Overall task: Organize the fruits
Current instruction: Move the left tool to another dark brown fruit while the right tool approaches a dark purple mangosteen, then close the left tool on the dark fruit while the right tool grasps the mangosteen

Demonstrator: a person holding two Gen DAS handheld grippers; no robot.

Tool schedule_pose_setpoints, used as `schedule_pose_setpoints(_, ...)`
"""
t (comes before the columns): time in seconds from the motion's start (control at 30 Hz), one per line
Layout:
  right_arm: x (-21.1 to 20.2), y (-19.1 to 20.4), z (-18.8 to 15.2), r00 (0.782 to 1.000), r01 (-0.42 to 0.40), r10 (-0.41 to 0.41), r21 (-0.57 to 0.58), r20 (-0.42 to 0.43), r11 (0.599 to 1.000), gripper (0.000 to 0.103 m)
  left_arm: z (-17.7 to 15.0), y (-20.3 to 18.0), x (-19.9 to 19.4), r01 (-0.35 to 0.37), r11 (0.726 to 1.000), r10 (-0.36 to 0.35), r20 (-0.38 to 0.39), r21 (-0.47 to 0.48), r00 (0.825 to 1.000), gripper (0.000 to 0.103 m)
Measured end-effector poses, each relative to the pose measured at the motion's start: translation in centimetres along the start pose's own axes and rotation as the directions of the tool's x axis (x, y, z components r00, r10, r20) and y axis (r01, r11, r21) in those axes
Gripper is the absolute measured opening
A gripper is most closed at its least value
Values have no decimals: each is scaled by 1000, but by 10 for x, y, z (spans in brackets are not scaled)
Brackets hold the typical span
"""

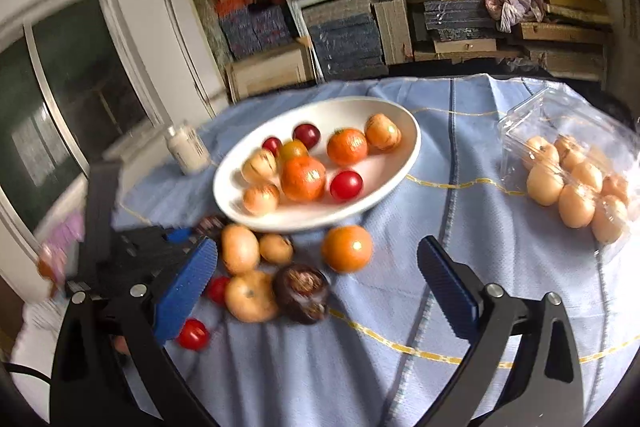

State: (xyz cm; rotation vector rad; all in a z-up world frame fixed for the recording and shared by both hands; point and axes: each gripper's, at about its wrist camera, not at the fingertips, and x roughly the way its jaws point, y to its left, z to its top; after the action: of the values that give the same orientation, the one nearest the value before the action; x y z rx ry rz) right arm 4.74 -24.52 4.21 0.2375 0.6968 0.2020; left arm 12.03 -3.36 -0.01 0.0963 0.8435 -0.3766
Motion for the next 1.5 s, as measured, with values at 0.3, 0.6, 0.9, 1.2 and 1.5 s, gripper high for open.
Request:
schedule_pose_setpoints(0.3, 15, 34, -18, 997, -2, -14, -212, -72, 977, 75, 1, 10, -39, 21, 999, -18, 84, -32, 996, 22)
schedule_pose_setpoints(0.6, 42, 21, -22, 991, -5, -14, -143, -131, 990, 69, -6, 13, -24, 1, 999, 1, 48, -36, 999, 22)
schedule_pose_setpoints(0.9, 50, 14, -20, 986, -58, 46, -72, -161, 996, 69, -13, 5, -24, -6, 1000, 5, 76, 7, 997, 68)
schedule_pose_setpoints(1.2, 53, -1, -19, 978, -117, 119, 21, -171, 993, 54, -20, 27, -26, 20, 999, -18, 39, -48, 999, 50)
schedule_pose_setpoints(1.5, 52, 3, -20, 982, -95, 94, 1, -162, 995, 52, -14, 35, -10, 92, 991, -93, -2, -101, 996, 50)
